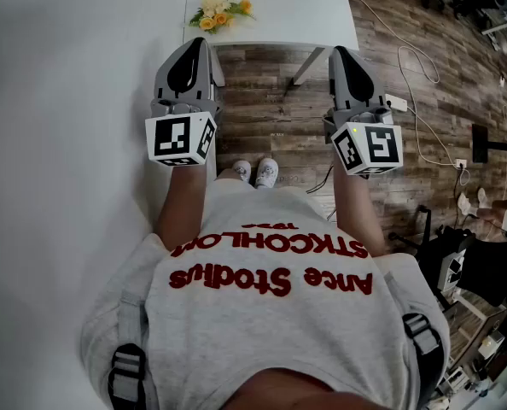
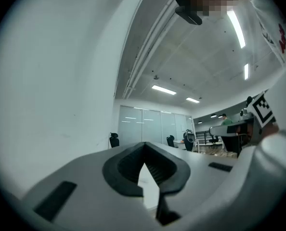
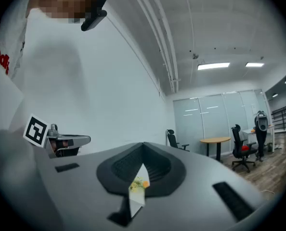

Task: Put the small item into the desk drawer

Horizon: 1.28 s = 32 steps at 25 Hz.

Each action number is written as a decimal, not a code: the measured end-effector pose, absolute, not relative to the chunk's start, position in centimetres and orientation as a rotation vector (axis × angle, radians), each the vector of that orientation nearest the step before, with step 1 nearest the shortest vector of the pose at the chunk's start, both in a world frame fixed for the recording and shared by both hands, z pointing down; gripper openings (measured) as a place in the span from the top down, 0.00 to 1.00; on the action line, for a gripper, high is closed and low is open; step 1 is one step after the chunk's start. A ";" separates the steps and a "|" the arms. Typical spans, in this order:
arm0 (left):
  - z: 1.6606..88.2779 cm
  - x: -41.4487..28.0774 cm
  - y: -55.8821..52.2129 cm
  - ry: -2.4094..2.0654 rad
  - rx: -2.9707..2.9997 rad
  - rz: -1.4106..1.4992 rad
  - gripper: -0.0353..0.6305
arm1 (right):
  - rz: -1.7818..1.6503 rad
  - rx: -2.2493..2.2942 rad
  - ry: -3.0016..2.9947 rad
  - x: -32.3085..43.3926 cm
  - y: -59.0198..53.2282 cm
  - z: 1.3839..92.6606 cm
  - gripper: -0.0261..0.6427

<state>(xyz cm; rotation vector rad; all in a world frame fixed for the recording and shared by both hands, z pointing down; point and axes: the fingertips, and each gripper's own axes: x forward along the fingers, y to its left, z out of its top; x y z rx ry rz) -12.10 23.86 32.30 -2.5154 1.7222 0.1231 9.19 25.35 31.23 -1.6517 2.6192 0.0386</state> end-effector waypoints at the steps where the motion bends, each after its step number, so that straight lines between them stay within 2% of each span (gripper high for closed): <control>1: 32.3 -12.2 23.8 1.724 -2.517 0.123 0.94 | 0.037 -1.649 2.620 9.1 25.2 31.2 0.95; 11: 32.4 -12.4 23.4 1.722 -2.552 0.153 0.94 | 0.046 -1.648 2.630 8.5 24.6 31.3 0.95; 32: 33.7 -12.2 21.7 1.753 -2.544 0.030 0.94 | -0.001 -1.505 2.647 7.5 18.2 30.5 0.95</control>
